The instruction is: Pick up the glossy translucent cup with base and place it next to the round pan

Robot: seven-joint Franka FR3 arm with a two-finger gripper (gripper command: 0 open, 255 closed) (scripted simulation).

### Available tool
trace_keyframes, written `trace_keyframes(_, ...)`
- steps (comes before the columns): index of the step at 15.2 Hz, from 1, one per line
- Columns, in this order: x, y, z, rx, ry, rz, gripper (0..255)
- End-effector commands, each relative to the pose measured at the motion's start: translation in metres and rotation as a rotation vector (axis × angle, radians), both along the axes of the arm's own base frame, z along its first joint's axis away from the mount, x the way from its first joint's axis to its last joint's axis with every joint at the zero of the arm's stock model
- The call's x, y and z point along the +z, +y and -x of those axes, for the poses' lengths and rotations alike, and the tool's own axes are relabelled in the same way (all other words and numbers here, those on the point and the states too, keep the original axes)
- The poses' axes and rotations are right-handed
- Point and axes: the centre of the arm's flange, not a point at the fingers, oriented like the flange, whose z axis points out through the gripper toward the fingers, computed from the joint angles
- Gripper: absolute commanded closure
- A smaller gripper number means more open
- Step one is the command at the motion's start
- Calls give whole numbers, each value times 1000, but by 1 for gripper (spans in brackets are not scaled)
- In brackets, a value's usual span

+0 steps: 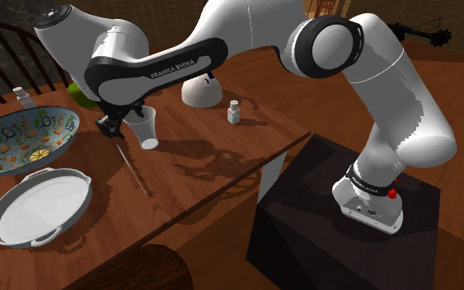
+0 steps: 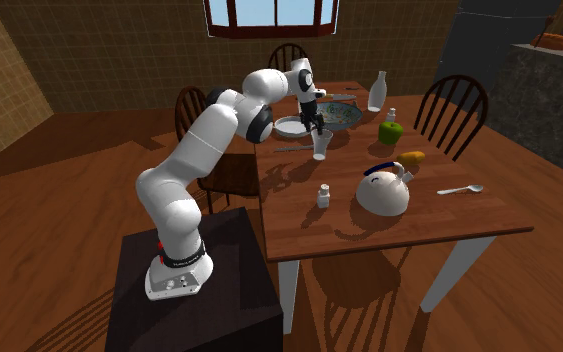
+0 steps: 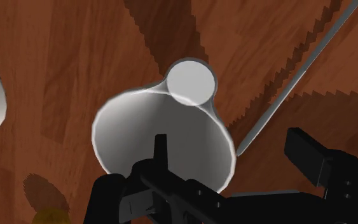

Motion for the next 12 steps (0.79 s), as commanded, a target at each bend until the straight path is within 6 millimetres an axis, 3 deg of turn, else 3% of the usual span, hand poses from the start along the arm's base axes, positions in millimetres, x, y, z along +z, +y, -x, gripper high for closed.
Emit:
trace_keyframes(1, 13, 3, 3, 0, 0, 0, 0)
trace_keyframes(4, 48, 11, 10, 0, 0, 0, 0)
trace_keyframes(12, 48, 11, 10, 0, 0, 0, 0)
